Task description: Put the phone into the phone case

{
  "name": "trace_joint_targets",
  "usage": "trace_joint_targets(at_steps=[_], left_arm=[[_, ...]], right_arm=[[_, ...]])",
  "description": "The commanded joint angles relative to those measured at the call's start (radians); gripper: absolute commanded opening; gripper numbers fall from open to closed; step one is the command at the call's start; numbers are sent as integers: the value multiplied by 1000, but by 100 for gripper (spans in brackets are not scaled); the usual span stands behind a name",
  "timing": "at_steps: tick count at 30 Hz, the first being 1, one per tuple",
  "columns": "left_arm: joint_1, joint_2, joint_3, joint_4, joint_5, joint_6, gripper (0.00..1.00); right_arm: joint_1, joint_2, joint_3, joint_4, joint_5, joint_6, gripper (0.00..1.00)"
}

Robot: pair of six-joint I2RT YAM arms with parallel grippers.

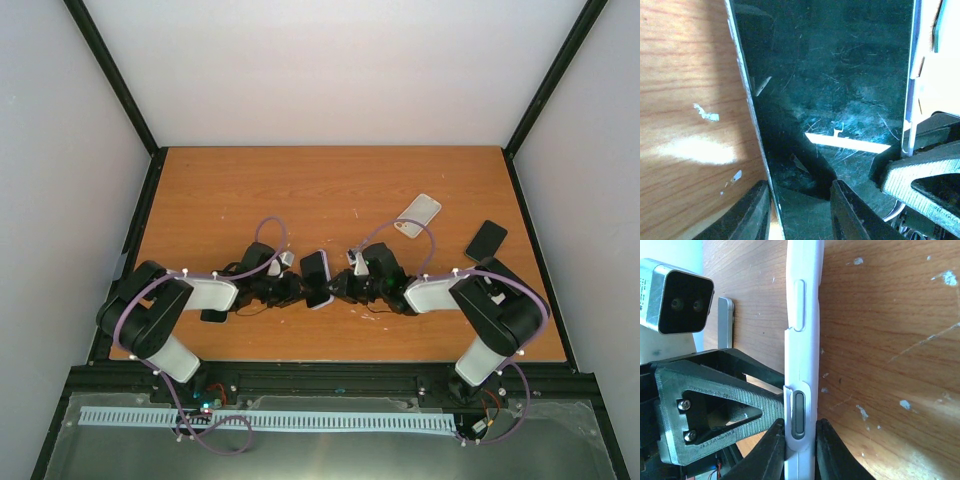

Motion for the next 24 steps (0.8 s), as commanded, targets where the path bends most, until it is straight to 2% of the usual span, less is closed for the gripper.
trace_joint_targets(at_steps=[1,7,12,16,20,24], left_arm=[[-11,12,27,42,68,-8,32],[-11,26,33,81,99,-8,29],[-11,7,52,16,68,16,31],[4,-83,71,-81,24,44,45],[78,-207,74,-138,103,60,55],[127,-347,101,-244,96,96,77]], right_arm=[[15,20,-11,81,-32,8,15],[15,38,-6,72,-40,12,21],[13,31,-9,72,-33,6,13],[13,-19,-17,78,-39,-7,12],[13,-95,-26,85,-62,-27,10],[13,-184,-31,94,-100,-19,10]])
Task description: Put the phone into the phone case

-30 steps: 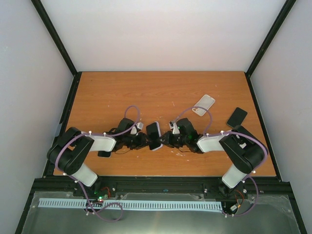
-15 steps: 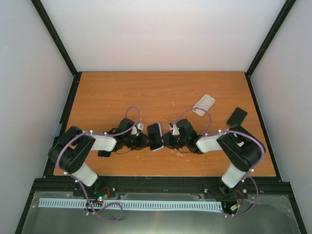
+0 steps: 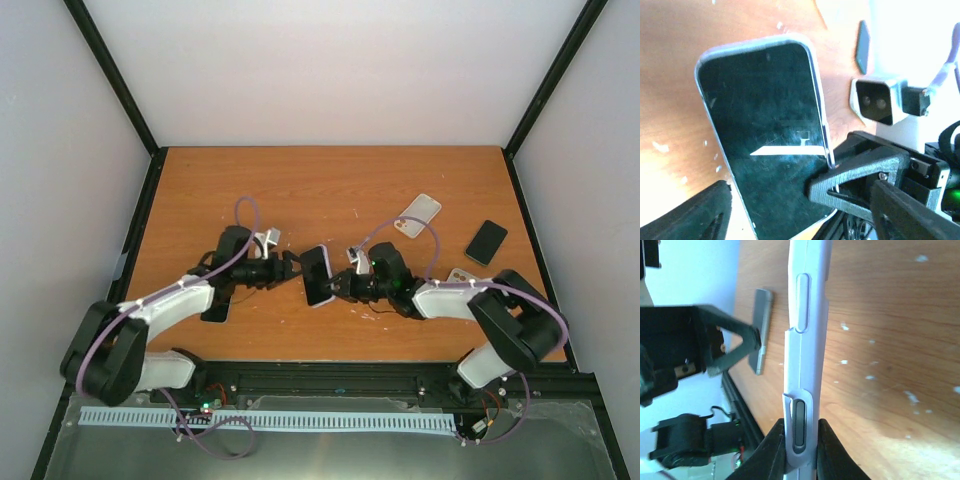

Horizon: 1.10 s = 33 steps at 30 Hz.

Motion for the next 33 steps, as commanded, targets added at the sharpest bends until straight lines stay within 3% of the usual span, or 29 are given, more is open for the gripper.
trace_joint_targets(at_steps=[1,7,17,27,30,33], left_arm=[[43,-152,76,-140,8,66,81],[75,-316,125,-196,42,66,92],[79,-467,106,21,169,-50,93],[79,-492,-80,591,265,-368,80],[79,-481,-97,651,265,-406,76],[80,-476,-95,669,255,-412,73]], right_arm=[[9,-128,2,71,-59,-11,10],[9,-267,1,156,-136,75,10],[9,-390,-84,548,-240,312,11],[21,-320,-127,989,-266,569,11],[30,-268,-129,1119,-269,638,11],[42,-241,-135,1136,-267,639,10]])
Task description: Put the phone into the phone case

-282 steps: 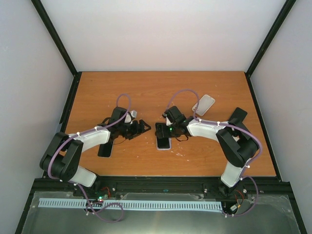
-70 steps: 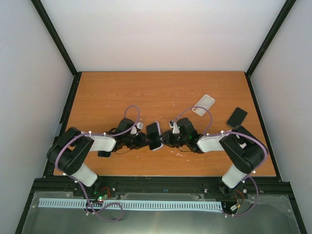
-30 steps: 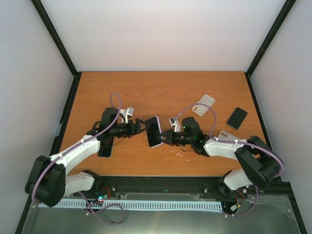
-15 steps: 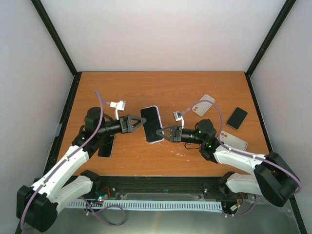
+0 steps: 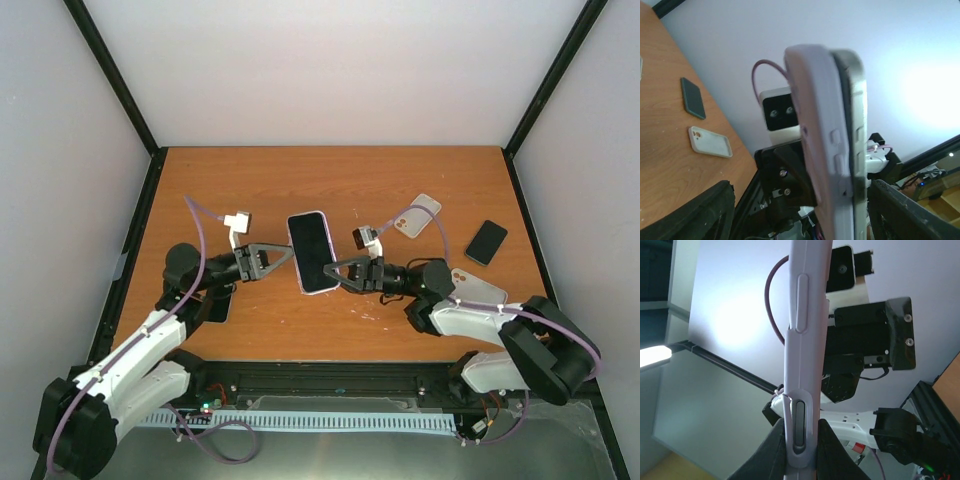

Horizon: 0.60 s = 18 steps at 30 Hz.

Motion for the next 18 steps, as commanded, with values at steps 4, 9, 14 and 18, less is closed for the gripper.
trace_joint_targets(at_steps=[4,9,14,18], left_arm=[[3,12,19,175,7,-72,71],[4,10,7,211,-3,-90,66],[4,11,-6,249,-20,-120,54],[3,10,-32,298,-37,-164,41]], right_arm=[[42,25,-9,191,-4,35,10],[60,14,-4,165,-6,15,11],[67,10,-11,131,-8,0,11],[74,11,-15,126,-6,-2,11]])
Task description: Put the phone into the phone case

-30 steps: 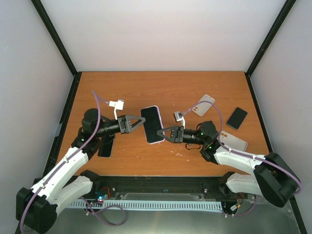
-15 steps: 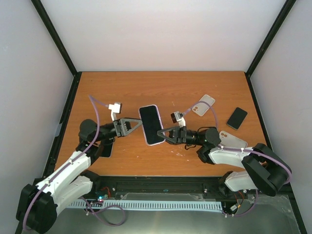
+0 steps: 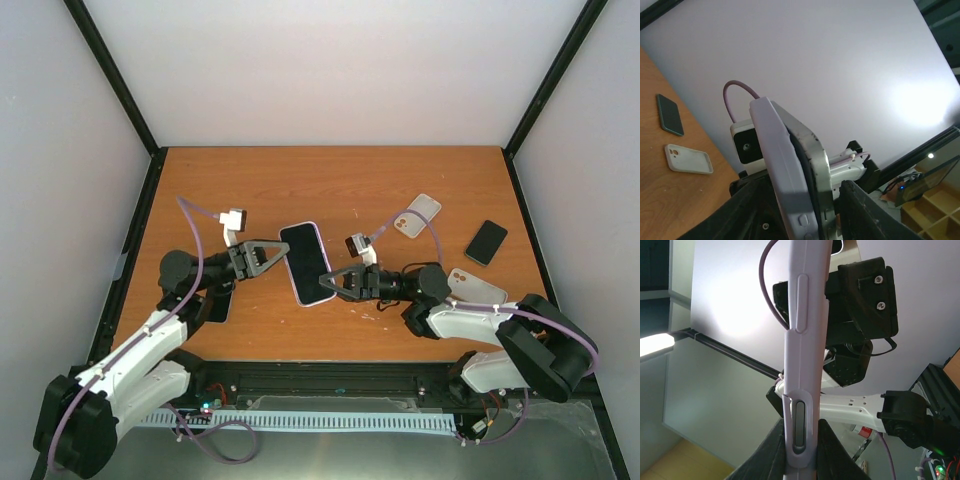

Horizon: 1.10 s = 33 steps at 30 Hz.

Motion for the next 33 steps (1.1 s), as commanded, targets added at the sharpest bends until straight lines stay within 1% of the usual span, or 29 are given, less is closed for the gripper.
trace_joint_targets(at_steps=[1,4,6,7,9,10,11,13,15,17,19,21,24,28,33], left_arm=[[3,-6,-24,95,-29,-52,37],[3,-20,-23,52,-49,-44,24],[3,-25,4,-56,-61,-1,15],[3,-22,19,-105,-61,28,11],[4,-15,30,-129,-44,54,6],[4,-12,34,-143,-45,61,3],[3,-11,44,-176,-50,74,1],[3,-11,66,-267,-65,101,0],[4,-10,80,-318,-78,121,0],[3,-12,87,-356,-89,125,6],[3,-10,95,-381,-90,129,9],[3,-2,99,-391,-82,127,13],[3,22,105,-398,-61,122,27],[3,55,100,-410,-16,112,50],[3,52,62,-408,30,103,59]], right_arm=[[17,-22,-5,70,6,-28,11],[19,-25,-9,51,5,-38,13],[19,-32,-12,17,9,-55,17],[19,-36,-12,-4,10,-71,18],[19,-43,-11,-60,15,-100,21],[19,-45,-11,-79,19,-107,22],[19,-45,-11,-88,24,-112,22],[19,-41,-9,-86,32,-109,22],[19,-38,-10,-79,38,-105,20],[19,-38,-14,-78,46,-102,17],[19,-44,-19,-81,64,-101,15],[19,-51,-21,-97,85,-105,14],[19,-74,-17,-147,116,-128,12],[19,-126,-8,-233,186,-171,11],[19,-212,30,-424,311,-264,12]])
